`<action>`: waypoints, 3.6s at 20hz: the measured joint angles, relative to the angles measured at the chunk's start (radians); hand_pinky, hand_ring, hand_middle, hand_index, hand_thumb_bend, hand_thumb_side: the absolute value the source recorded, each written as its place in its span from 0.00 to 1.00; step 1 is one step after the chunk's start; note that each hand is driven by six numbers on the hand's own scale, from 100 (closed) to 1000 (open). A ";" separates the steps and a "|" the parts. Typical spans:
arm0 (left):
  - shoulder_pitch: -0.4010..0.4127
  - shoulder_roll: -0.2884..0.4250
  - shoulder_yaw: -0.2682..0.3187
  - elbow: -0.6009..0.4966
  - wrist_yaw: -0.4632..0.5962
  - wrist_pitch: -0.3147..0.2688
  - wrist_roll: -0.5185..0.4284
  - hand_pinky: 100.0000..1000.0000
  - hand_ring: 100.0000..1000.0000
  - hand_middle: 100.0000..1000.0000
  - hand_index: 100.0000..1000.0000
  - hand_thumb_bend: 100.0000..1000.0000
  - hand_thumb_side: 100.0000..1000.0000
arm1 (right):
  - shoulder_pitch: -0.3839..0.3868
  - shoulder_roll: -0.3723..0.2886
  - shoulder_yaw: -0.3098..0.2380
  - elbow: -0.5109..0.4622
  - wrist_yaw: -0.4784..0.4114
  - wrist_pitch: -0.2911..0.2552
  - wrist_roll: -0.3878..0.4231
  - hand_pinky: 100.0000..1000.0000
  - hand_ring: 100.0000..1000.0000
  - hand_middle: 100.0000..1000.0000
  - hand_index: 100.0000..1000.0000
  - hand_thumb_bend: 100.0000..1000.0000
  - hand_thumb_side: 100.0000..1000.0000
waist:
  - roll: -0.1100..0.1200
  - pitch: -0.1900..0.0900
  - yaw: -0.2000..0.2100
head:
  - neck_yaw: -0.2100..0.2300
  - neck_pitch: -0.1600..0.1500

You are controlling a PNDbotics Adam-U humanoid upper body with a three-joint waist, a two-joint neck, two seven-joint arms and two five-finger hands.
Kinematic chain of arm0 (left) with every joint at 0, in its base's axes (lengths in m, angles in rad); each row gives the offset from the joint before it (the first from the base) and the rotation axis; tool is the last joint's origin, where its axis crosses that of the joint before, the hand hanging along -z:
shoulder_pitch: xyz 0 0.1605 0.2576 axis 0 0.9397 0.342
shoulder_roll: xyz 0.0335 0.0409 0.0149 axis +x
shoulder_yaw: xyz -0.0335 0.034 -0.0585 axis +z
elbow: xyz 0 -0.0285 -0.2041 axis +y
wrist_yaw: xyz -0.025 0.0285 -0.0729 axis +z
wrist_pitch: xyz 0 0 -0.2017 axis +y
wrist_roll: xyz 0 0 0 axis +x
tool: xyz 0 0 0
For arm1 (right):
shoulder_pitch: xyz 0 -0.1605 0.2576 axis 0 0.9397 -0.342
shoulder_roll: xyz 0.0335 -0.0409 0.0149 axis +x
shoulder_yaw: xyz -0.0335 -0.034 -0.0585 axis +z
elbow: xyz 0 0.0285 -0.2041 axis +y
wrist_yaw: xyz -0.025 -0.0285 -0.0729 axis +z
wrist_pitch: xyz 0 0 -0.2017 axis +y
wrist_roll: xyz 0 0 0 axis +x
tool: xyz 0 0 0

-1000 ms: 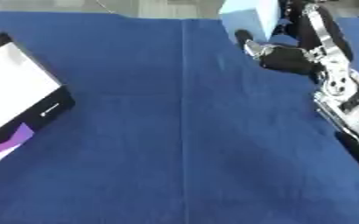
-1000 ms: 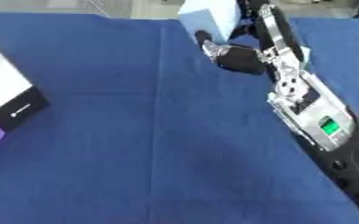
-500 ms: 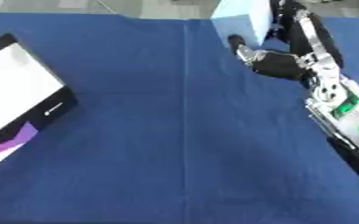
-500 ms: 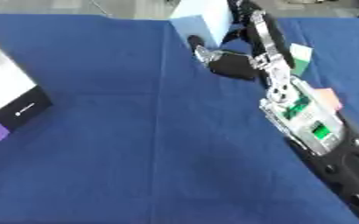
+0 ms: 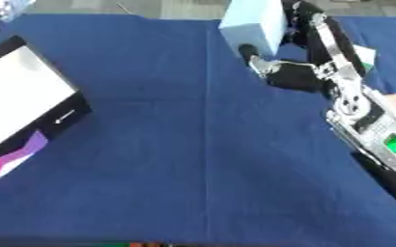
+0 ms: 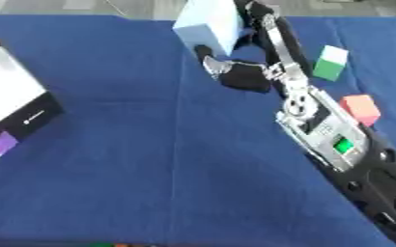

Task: Pick up the objects with one hand, pass them to the other hand, and then place them into the box on the other side of the table.

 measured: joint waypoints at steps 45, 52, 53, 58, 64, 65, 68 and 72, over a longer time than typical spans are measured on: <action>-0.137 -0.248 -0.208 0.264 -0.405 -0.059 -0.236 0.87 0.79 0.79 0.85 0.44 0.35 | -0.035 0.018 0.151 -0.004 0.054 -0.077 0.180 0.54 0.69 0.49 0.50 0.01 0.00 | -0.006 0.008 -0.001 | 0.034 0.008; -0.139 -0.266 -0.220 0.275 -0.429 -0.084 -0.252 0.87 0.80 0.79 0.86 0.51 0.36 | -0.043 0.019 0.166 -0.004 0.067 -0.091 0.199 0.54 0.68 0.49 0.50 0.02 0.00 | -0.006 0.014 -0.004 | 0.043 0.010; -0.139 -0.266 -0.220 0.277 -0.434 -0.088 -0.253 0.87 0.80 0.79 0.86 0.52 0.36 | -0.043 0.019 0.168 -0.004 0.070 -0.093 0.203 0.54 0.68 0.49 0.50 0.02 0.00 | -0.006 0.014 -0.004 | 0.043 0.010; -0.140 -0.277 -0.221 0.291 -0.455 -0.103 -0.251 0.86 0.80 0.79 0.86 0.52 0.36 | -0.044 0.021 0.176 -0.004 0.073 -0.102 0.212 0.54 0.68 0.49 0.50 0.02 0.00 | -0.006 0.014 -0.005 | 0.047 0.010; -0.140 -0.288 -0.221 0.308 -0.486 -0.112 -0.243 0.86 0.79 0.79 0.86 0.48 0.36 | -0.048 0.025 0.180 -0.004 0.079 -0.109 0.219 0.54 0.68 0.49 0.50 0.02 0.00 | -0.006 0.015 -0.005 | 0.052 0.010; -0.140 -0.291 -0.221 0.311 -0.489 -0.112 -0.243 0.86 0.79 0.78 0.85 0.47 0.36 | -0.048 0.025 0.181 -0.004 0.080 -0.110 0.220 0.54 0.68 0.49 0.50 0.02 0.00 | -0.006 0.015 -0.005 | 0.052 0.010; -0.140 -0.292 -0.223 0.313 -0.490 -0.110 -0.241 0.86 0.79 0.77 0.84 0.41 0.37 | -0.049 0.025 0.181 -0.004 0.080 -0.111 0.220 0.54 0.68 0.49 0.50 0.02 0.00 | -0.006 0.015 -0.005 | 0.054 0.010; -0.140 -0.292 -0.227 0.315 -0.483 -0.106 -0.240 0.85 0.79 0.76 0.83 0.42 0.37 | -0.049 0.025 0.181 -0.004 0.080 -0.111 0.220 0.54 0.68 0.49 0.50 0.02 0.00 | -0.006 0.015 -0.005 | 0.056 0.010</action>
